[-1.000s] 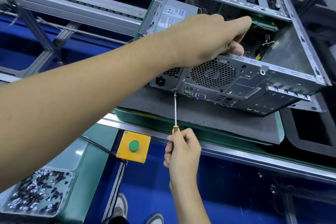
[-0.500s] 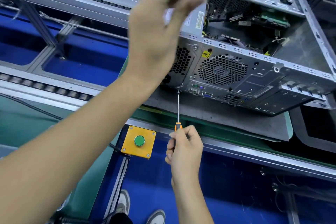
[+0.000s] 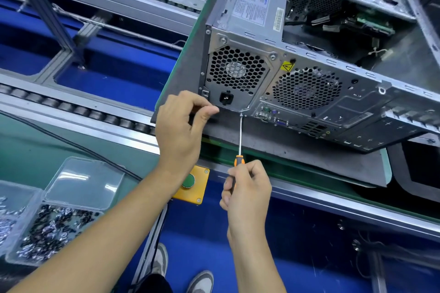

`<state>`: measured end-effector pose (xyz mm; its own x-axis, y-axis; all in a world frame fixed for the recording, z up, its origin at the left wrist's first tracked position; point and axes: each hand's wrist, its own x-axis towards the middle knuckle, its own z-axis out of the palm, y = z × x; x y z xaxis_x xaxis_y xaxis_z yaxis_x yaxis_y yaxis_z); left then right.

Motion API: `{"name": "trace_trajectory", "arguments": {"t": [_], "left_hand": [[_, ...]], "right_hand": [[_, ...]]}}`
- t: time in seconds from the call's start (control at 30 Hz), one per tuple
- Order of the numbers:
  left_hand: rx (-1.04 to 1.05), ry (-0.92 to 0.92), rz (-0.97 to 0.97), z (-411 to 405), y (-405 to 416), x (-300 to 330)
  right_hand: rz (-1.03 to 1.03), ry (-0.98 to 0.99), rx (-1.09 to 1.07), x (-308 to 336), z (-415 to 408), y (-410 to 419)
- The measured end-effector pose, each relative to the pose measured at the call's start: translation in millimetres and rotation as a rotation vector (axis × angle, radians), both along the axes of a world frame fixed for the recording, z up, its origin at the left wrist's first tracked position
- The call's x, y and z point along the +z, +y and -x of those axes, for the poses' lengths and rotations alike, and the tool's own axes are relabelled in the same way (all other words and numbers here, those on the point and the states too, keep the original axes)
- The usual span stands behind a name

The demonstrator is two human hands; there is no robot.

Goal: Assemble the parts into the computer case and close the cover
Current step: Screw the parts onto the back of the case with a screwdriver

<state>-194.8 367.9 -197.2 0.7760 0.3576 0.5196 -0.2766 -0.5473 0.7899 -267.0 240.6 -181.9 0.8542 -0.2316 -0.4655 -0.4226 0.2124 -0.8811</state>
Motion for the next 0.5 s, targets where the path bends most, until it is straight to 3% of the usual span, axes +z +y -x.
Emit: {"name": "trace_trajectory", "arguments": {"t": [0.17,0.5], "left_hand": [[0.022,0.033,-0.347,-1,4,-8],[0.046,-0.003,-0.389,-3,4,-10]], "right_hand": [[-0.028,0.018,-0.016,1,0,3],[-0.041,0.036,-0.006,3,0,4]]}}
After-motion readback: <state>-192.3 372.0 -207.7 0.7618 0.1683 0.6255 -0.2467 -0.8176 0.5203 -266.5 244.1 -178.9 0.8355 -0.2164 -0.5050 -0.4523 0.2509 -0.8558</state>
